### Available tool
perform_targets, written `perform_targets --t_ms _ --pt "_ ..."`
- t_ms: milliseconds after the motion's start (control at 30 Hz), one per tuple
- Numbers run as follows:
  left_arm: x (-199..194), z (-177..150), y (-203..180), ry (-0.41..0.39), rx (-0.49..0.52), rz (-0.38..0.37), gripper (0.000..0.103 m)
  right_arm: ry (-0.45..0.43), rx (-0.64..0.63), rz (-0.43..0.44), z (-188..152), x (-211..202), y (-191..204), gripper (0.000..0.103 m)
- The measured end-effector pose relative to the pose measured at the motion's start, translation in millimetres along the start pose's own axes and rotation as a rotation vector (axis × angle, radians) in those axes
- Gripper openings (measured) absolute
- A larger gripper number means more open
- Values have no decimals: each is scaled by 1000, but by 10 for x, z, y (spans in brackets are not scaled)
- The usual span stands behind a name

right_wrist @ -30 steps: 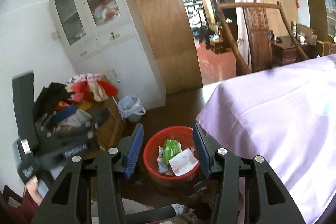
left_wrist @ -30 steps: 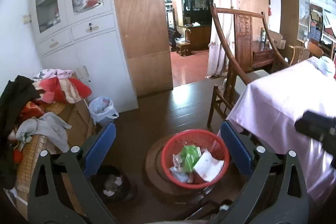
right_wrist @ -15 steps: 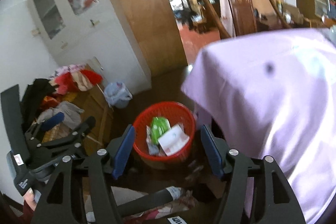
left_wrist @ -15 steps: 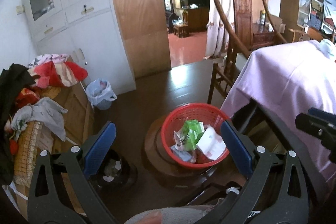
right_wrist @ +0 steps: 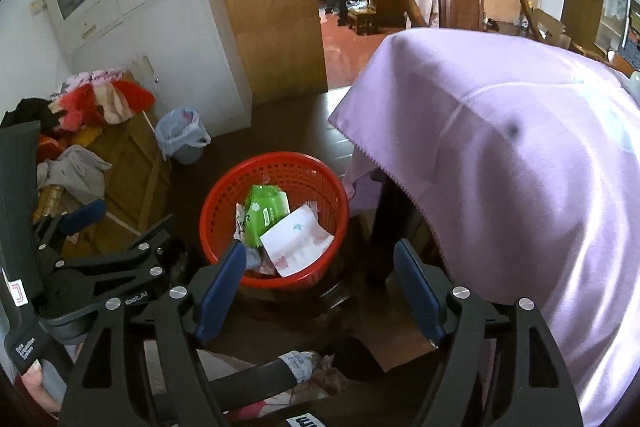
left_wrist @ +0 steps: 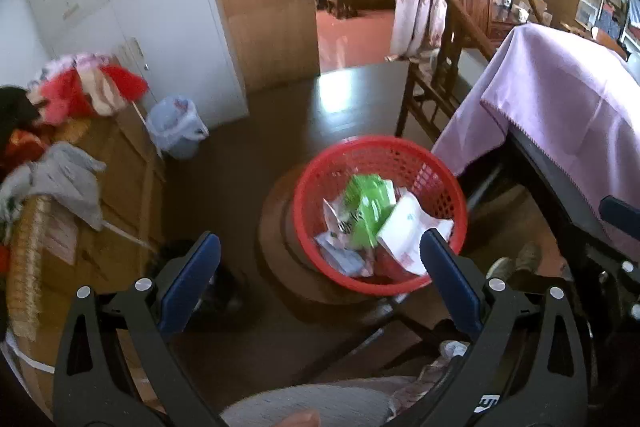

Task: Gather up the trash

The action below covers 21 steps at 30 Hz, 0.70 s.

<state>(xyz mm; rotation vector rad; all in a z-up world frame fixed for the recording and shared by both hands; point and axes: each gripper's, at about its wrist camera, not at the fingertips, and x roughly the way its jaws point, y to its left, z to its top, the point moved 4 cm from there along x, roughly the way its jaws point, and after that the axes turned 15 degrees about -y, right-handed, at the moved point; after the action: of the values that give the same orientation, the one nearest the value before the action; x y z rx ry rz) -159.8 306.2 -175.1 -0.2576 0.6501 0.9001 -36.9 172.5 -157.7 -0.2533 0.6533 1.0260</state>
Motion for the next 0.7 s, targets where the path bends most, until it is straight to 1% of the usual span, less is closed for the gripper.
perform_targets --t_ms 167,400,700 --pt "63 -42 3 18 -13 5 96 31 -14 -2 -77 106 32 76" --pt "107 -70 42 48 -56 -9 96 51 -14 4 -131 130 38 76" --pt "117 -85 44 55 -65 -9 96 55 -23 6 -136 124 59 76"
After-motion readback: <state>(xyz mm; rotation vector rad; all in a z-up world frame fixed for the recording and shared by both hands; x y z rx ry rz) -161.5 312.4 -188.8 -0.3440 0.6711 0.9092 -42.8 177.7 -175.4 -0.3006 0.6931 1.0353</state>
